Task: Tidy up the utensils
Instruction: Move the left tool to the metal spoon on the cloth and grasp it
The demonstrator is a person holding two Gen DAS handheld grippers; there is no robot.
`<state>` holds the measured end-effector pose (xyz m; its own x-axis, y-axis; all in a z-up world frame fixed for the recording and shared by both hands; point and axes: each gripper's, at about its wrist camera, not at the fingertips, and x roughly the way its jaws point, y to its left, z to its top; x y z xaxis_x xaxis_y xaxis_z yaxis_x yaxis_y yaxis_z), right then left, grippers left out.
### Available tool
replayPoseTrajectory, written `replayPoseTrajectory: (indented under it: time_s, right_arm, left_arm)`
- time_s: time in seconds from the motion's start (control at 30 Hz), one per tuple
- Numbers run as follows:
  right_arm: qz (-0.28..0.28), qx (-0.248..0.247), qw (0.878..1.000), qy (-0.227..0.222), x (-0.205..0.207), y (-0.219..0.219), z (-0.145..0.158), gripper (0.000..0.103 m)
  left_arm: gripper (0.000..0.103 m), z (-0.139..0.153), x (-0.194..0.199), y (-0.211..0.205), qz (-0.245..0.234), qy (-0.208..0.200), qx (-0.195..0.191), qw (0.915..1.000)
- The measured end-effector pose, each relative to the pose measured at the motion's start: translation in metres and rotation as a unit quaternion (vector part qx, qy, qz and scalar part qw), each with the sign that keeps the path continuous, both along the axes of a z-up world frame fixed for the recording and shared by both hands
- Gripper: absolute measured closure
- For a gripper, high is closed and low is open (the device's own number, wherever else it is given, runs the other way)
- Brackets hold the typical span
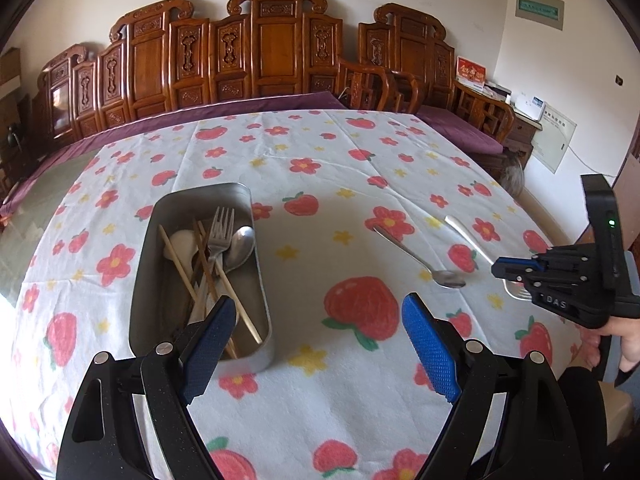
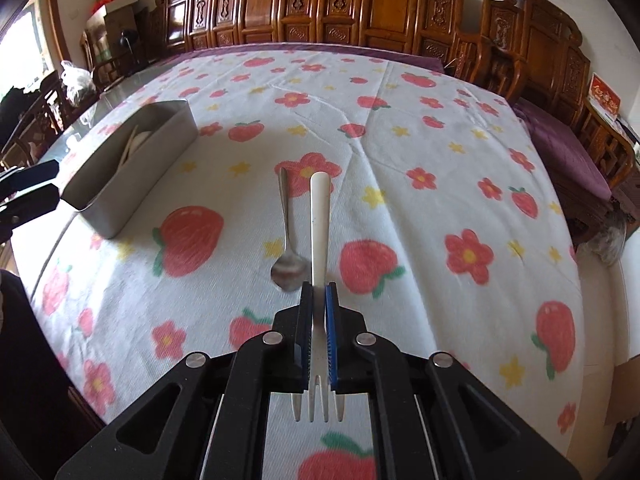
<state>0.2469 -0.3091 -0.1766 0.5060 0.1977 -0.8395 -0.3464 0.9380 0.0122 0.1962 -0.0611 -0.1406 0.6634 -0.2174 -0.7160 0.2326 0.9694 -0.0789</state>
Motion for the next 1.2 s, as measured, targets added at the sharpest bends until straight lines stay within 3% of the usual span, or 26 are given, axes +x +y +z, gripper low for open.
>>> replayPoseTrajectory:
  time_s: [0.27,0.7,0.87,1.07,1.2]
  right_arm:
    - [-0.020,0.022,0.999,-0.026,-0.039,-0.018,0.020,0.096]
    - [-0.051,0.019,0.998,-0.034,-0.036,-0.053,0.012,0.096]
    - [-0.070,0.020,0.997,-0.034,-0.032,-0.069,0.010,0.096]
    - [-0.093,0.026,0.995,-0.032,-0.029,-0.088,0.010,0.096]
    - [-0.104,0.033,0.994,-0.027,-0.028,-0.097,0.007,0.096]
  left_arm:
    - [0.022,0.004,-0.009,-0.032,-0.010,0.001,0.023,0.9997]
    - [0.022,-0.026,0.031,-0.109,-0.038,0.055,0.038,0.9970]
    - [0.022,-0.036,0.054,-0.136,-0.039,0.071,0.058,0.9951]
    - [0.022,-0.055,0.061,-0.170,-0.052,0.075,0.114,0.9892]
    - [0.033,-0.065,0.061,-0.187,-0.067,0.085,0.133,0.9851]
